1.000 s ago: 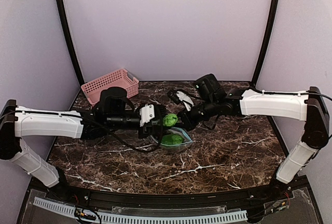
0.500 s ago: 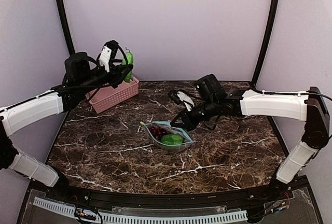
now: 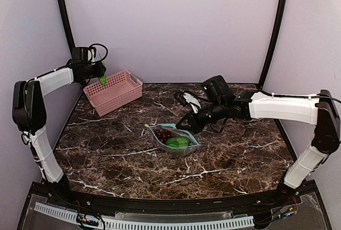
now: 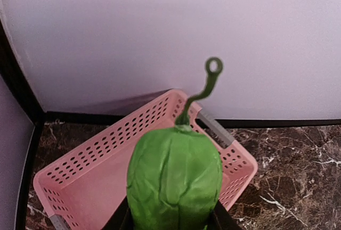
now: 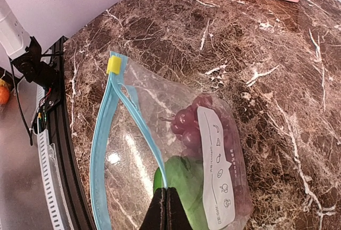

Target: Open the zip-top bag and remove the fake food

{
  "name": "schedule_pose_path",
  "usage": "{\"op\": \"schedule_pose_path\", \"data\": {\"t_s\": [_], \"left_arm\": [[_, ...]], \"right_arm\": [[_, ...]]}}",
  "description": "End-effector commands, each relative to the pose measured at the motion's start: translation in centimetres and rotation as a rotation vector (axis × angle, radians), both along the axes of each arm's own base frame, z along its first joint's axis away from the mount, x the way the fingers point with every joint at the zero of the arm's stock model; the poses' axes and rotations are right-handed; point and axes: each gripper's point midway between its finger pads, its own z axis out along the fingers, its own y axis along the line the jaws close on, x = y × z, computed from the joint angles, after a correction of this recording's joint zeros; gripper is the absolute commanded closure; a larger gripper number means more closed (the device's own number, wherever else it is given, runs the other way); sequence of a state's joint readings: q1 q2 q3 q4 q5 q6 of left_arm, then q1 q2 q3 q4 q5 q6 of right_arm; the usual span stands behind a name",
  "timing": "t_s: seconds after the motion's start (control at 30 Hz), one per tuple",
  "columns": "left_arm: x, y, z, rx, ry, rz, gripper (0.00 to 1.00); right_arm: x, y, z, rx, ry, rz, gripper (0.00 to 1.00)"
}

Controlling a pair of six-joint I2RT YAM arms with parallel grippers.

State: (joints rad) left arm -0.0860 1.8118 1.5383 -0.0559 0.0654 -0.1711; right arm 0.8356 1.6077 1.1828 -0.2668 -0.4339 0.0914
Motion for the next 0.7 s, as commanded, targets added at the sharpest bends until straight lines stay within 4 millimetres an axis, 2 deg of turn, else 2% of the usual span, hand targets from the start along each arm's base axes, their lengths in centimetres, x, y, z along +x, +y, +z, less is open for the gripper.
{"op": "schedule_pose_path", "data": {"t_s": [0.0, 0.27, 0.5, 0.67], "left_arm": [[0.5, 2.3, -5.1, -0.087, 0.171, 0.098, 0.79], [2.0, 4.4, -11.9, -0.087, 0.360, 0.232, 0.78], [1.2, 5.2, -15.1, -0.107, 0.499, 0.306, 0.70], [0.8, 5.5, -16.0, -0.096, 0.543, 0.321, 0.59]], "right_arm": [[0.1, -0.4, 1.0, 0.029, -0.020, -0.009, 1.00], [0.1, -0.4, 1.0, 0.030, -0.020, -0.009, 1.00], [0.1, -0.3, 1.0, 0.031, -0.018, -0.006, 1.00], [0.1, -0.2, 1.1, 0.034, -0.020, -0.001, 1.00]]}}
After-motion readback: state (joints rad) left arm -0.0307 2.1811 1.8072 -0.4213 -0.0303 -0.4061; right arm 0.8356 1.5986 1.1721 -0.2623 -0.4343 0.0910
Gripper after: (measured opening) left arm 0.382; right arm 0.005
